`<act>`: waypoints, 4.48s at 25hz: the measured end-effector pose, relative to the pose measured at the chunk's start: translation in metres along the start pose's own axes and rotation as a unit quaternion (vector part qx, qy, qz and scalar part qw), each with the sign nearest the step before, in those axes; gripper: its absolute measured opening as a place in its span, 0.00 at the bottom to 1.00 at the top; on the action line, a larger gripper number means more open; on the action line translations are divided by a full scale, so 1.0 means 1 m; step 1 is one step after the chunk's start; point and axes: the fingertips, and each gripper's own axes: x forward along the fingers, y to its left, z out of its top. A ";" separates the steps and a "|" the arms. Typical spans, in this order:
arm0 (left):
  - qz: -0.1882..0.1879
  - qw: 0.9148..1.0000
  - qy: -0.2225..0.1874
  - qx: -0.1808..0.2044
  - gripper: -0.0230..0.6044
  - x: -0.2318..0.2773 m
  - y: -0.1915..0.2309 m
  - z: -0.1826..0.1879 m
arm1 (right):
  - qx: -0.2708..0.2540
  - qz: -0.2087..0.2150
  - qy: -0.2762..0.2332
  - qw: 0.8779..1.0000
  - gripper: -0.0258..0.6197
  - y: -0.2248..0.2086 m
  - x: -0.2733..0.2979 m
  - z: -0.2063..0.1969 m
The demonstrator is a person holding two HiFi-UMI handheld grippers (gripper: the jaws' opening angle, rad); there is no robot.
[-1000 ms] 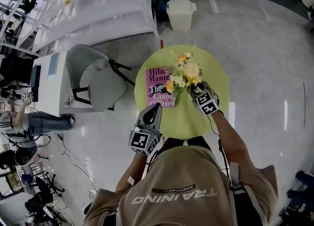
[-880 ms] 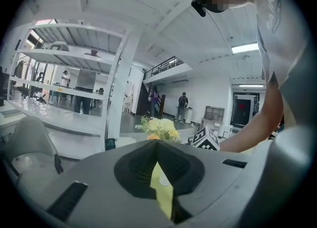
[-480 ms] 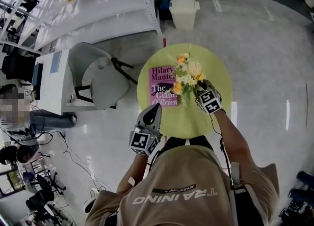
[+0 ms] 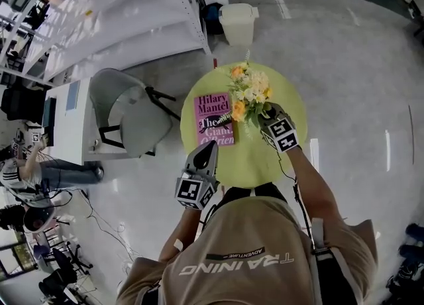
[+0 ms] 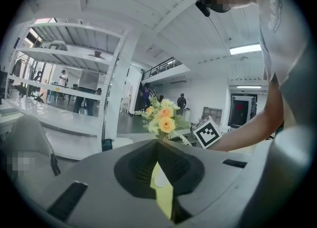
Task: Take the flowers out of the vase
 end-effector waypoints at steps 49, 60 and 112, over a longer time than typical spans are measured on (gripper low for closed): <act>-0.036 0.998 0.054 -0.025 0.04 0.084 -0.031 -0.020 | 0.119 -0.171 0.251 0.945 0.12 -0.110 -0.024 -0.194; -0.046 0.997 0.059 -0.035 0.04 0.083 -0.021 -0.030 | 0.174 -0.166 0.230 0.943 0.19 -0.099 -0.020 -0.196; -0.063 0.988 -0.112 0.081 0.04 -0.013 -0.072 0.123 | -0.020 -0.068 -0.163 0.984 0.04 0.060 -0.213 0.126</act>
